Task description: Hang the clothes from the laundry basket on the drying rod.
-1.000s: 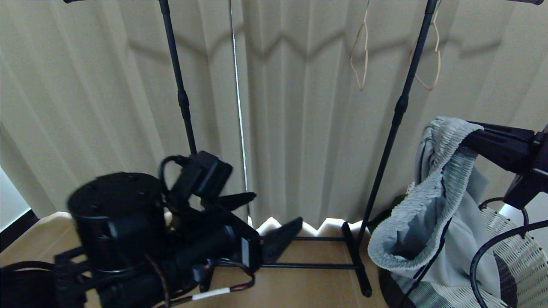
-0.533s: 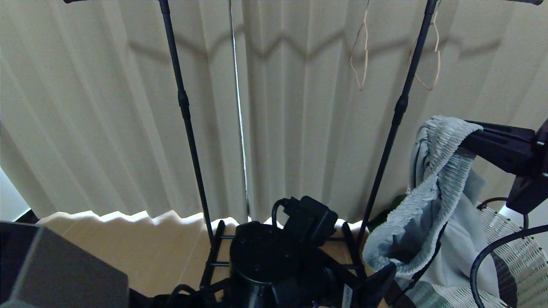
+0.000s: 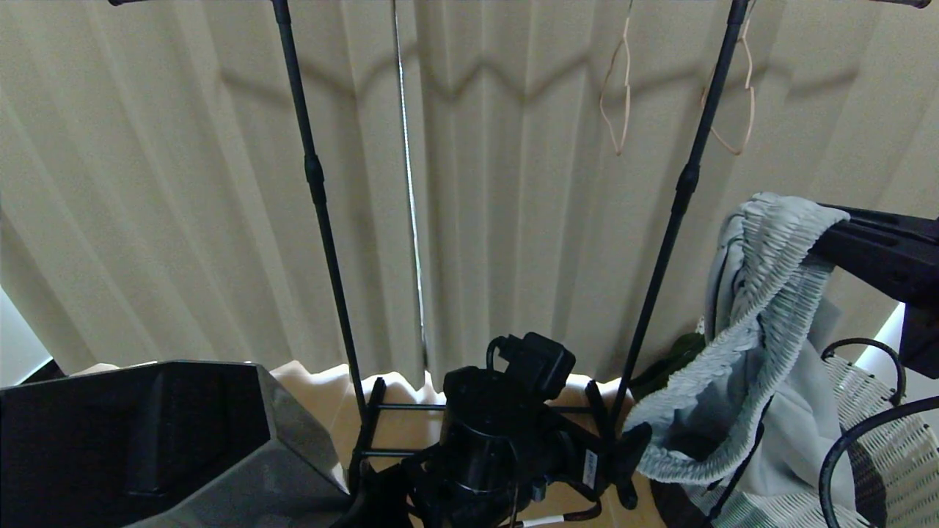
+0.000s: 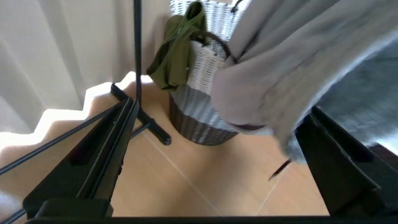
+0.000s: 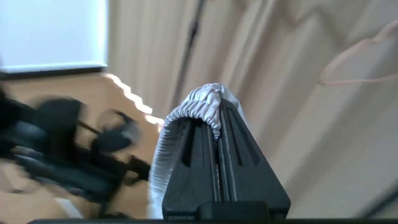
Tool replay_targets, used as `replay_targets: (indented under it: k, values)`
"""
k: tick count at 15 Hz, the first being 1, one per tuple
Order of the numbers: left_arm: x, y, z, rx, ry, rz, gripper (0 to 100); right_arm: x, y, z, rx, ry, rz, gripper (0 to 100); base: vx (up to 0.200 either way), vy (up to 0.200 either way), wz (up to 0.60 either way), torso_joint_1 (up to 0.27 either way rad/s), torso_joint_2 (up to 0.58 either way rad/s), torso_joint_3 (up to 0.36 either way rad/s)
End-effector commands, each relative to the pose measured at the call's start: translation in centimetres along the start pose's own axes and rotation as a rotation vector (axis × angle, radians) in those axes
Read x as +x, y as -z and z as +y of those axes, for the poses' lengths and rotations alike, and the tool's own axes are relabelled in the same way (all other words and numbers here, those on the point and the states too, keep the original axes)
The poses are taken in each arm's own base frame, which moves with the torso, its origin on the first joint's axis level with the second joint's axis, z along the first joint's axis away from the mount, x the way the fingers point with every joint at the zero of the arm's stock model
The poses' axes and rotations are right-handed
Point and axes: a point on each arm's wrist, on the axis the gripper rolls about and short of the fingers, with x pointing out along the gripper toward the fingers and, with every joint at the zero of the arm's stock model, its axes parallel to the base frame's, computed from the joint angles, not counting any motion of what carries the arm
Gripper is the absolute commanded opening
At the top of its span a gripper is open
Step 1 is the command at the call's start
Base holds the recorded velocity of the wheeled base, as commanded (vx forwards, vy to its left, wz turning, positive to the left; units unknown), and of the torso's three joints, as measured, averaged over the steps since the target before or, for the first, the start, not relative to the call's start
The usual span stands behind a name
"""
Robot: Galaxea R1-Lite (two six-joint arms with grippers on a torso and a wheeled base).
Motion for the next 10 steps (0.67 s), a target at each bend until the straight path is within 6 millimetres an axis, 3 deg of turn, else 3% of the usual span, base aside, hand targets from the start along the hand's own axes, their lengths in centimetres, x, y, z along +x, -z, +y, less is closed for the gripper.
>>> replay_targets:
  k: [1,7,8,10]
  values:
    - [0.35,0.51,0.35,-0.001,-0.009,0.012,100,-0.48,-0.7,0.43,0.011,-0.027,-0.033,0,0.0,0.0,0.0,0.0,0.0,0.0]
    - [0.33,0.29,-0.38,0.003,0.018,0.002,100,-0.56,-0.63,0.48,0.013,-0.029,-0.032,0,0.0,0.0,0.0,0.0,0.0,0.0]
    - [0.32,0.51,-0.33,0.003,0.016,0.01,0,-0.75,-0.72,0.55,0.011,-0.028,-0.036,0,0.0,0.0,0.0,0.0,0.0,0.0]
    - [0.28,0.58,-0.32,0.004,0.016,0.013,0,-0.82,-0.77,0.58,0.01,-0.028,-0.039,0,0.0,0.0,0.0,0.0,0.0,0.0]
